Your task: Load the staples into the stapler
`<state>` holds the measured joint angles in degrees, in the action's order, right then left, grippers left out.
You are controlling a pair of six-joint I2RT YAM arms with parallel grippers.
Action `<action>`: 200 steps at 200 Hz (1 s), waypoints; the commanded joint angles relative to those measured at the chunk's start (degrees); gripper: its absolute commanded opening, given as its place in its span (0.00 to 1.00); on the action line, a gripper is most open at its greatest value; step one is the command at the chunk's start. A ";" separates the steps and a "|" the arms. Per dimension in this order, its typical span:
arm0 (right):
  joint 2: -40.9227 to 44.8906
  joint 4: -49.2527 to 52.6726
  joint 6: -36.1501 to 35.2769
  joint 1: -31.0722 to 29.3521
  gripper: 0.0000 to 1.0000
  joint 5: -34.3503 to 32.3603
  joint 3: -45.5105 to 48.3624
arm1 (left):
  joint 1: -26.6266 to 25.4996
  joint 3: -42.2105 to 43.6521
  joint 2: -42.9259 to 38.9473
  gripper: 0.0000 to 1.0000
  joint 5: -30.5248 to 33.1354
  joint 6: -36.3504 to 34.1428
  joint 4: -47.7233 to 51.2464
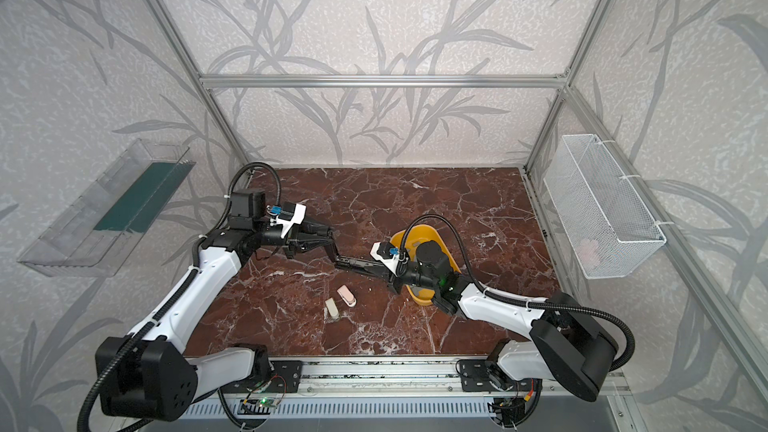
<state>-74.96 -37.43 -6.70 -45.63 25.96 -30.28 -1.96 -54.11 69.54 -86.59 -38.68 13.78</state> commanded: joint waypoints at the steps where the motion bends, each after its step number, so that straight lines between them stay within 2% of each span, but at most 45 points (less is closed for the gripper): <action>1: 2.25 -2.10 2.06 0.53 0.00 0.06 2.10 | 4.53 0.65 -0.91 0.00 2.37 10.43 -22.60; 15: 2.83 -2.74 2.01 0.63 0.00 -0.09 2.54 | 5.60 1.60 -0.33 0.00 2.36 13.34 -26.30; 74: 7.33 -8.80 2.12 0.63 0.00 -4.19 6.57 | 8.47 1.64 2.18 0.00 8.87 11.26 -23.45; 94: 8.14 -9.27 2.43 0.58 0.00 -4.95 6.85 | 8.42 1.79 1.84 0.32 12.01 11.24 -23.39; 119: 8.24 -8.71 2.83 0.63 0.00 -6.43 6.71 | 8.31 2.75 1.64 0.52 16.53 11.94 -25.00; 156: 10.80 -8.88 3.20 0.55 0.00 -10.70 7.85 | 8.29 2.78 1.94 0.64 23.37 12.22 -24.88; 200: 14.31 -2.17 4.98 -0.55 0.00 -19.11 6.21 | 8.34 2.57 2.21 0.65 24.27 12.48 -24.92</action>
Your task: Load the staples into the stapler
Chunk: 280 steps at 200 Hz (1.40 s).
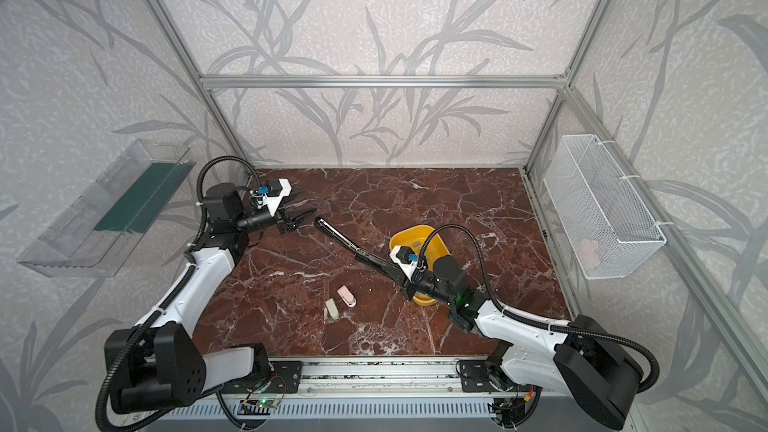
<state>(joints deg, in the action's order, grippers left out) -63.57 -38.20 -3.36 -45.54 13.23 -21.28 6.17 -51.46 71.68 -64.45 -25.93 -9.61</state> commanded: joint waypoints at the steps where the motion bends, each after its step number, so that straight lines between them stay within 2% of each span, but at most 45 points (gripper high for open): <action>1: 2.92 -1.29 1.66 -0.67 0.00 -6.52 -2.89 | 0.22 -0.06 0.05 0.65 2.13 -0.26 -1.54; 61: 2.98 1.53 0.64 -5.20 0.00 -14.43 -4.21 | 0.17 -0.30 0.73 0.65 4.54 -0.59 -0.71; 91: -1.74 0.63 1.13 -12.12 0.00 -28.10 -5.23 | -1.07 -0.84 1.01 0.64 4.18 -3.31 1.87; 110: -8.99 -2.28 0.65 -18.15 0.00 -39.05 -7.16 | -2.58 -1.02 1.22 0.64 4.76 -8.03 6.01; 129: -16.80 -6.81 -1.91 -21.62 0.00 -44.87 -9.71 | -4.08 -2.10 1.71 0.64 6.72 -11.94 10.65; 141: -20.12 -5.77 -1.86 -22.77 0.00 -46.23 -11.88 | -4.71 -2.67 1.95 0.63 6.92 -12.66 11.97; 152: -21.32 -4.92 2.16 -22.71 0.00 -47.21 -12.56 | -5.18 -2.77 1.79 0.63 6.66 -12.66 12.08; 172: -22.16 -4.87 6.56 -21.55 0.00 -43.82 -12.61 | -6.10 -2.59 1.45 0.63 6.46 -12.96 11.97; 193: -23.96 -0.04 7.50 -21.50 0.00 -45.22 -14.28 | -6.82 -2.68 1.31 0.62 6.70 -13.95 12.94; 229: -28.69 0.05 9.66 -21.45 0.00 -51.73 -15.12 | -7.87 -2.86 0.77 0.62 7.41 -15.03 14.09; 280: -36.85 1.41 13.67 -21.46 0.00 -51.42 -17.98 | -8.88 -3.17 0.53 0.62 6.80 -15.55 14.88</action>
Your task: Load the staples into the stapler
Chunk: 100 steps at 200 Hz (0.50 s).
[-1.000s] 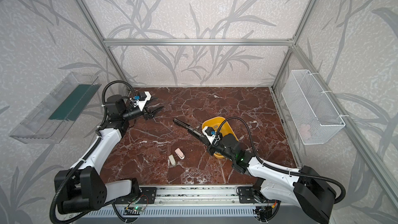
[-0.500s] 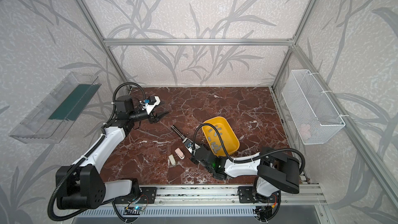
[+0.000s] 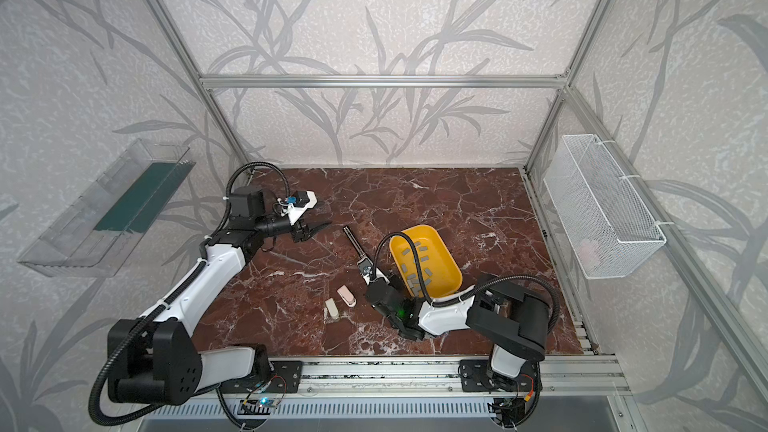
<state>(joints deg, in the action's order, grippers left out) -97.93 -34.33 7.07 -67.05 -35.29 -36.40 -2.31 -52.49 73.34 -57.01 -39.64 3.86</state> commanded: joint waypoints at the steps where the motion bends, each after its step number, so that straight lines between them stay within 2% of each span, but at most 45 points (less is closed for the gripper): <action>1: -2.55 -2.48 3.27 0.06 0.00 -2.97 -2.92 | -0.41 -2.12 -1.16 0.62 -0.64 -1.85 1.42; 21: -3.79 -2.94 3.43 0.06 0.00 -3.33 -3.21 | -0.47 -2.12 -1.03 0.62 -0.58 -2.04 1.59; 66: -5.02 -3.04 5.62 0.04 0.19 -3.12 -2.66 | -0.68 -2.18 -0.84 0.62 -1.00 -2.18 2.09; 100: -4.73 -2.90 4.68 0.00 0.35 -3.95 -2.69 | -0.86 -2.29 -0.72 0.62 -1.08 -2.90 2.72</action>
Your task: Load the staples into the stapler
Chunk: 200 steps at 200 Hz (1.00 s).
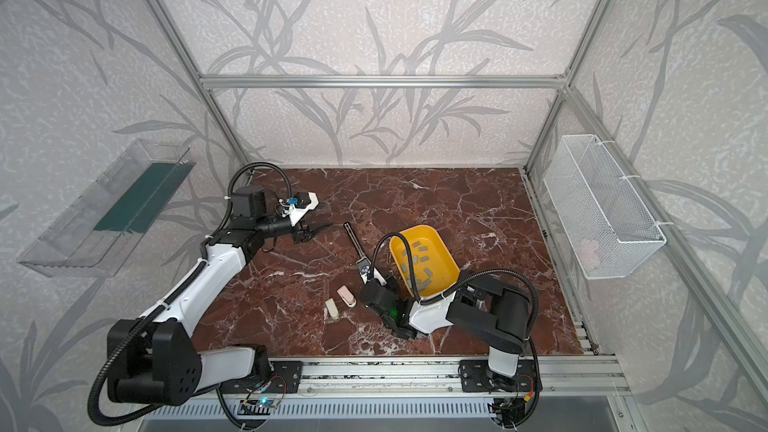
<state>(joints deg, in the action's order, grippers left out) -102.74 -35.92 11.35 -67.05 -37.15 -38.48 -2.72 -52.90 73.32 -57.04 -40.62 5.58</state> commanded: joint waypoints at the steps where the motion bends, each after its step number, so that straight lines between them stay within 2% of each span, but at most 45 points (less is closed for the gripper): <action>1: 0.17 -1.28 0.32 -0.01 0.35 -2.16 -0.62 | -0.49 -1.86 -0.66 0.62 -1.06 -1.92 0.96; 27: 1.67 -2.65 -1.07 0.00 0.41 -2.26 0.20 | -0.65 -1.96 -0.30 0.62 -1.01 -3.16 1.95; 59: 4.13 -2.63 -3.98 -0.11 0.42 -1.66 0.07 | -1.48 -2.46 0.26 0.62 -0.46 -7.45 5.96; 100: 12.00 -2.93 -7.80 -0.20 0.51 -1.81 1.89 | -5.10 -3.31 1.59 0.62 2.76 -22.11 17.97; 105: 13.36 -2.85 -8.01 -0.27 0.52 -1.78 2.34 | -5.69 -3.15 1.69 0.62 3.40 -25.78 19.55; 130: 20.59 -2.35 -9.31 -0.17 0.57 -2.58 5.09 | -8.33 -2.26 1.53 0.63 7.65 -32.99 23.77; 155: 26.80 -6.00 -11.97 0.14 0.61 -5.84 9.65 | -12.03 -0.97 1.46 0.63 13.20 -41.70 28.56; 181: 29.85 -8.08 -12.53 1.11 0.62 -6.39 11.56 | -17.84 0.69 1.86 0.63 23.17 -49.56 32.45; 200: 29.64 -7.98 -12.88 1.41 0.62 -6.45 11.41 | -21.42 1.38 2.01 0.62 27.29 -51.15 33.48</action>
<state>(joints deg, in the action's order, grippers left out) -73.87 -40.91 -0.12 -66.19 -41.58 -27.42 -20.60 -52.88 74.91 -38.35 -83.07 33.01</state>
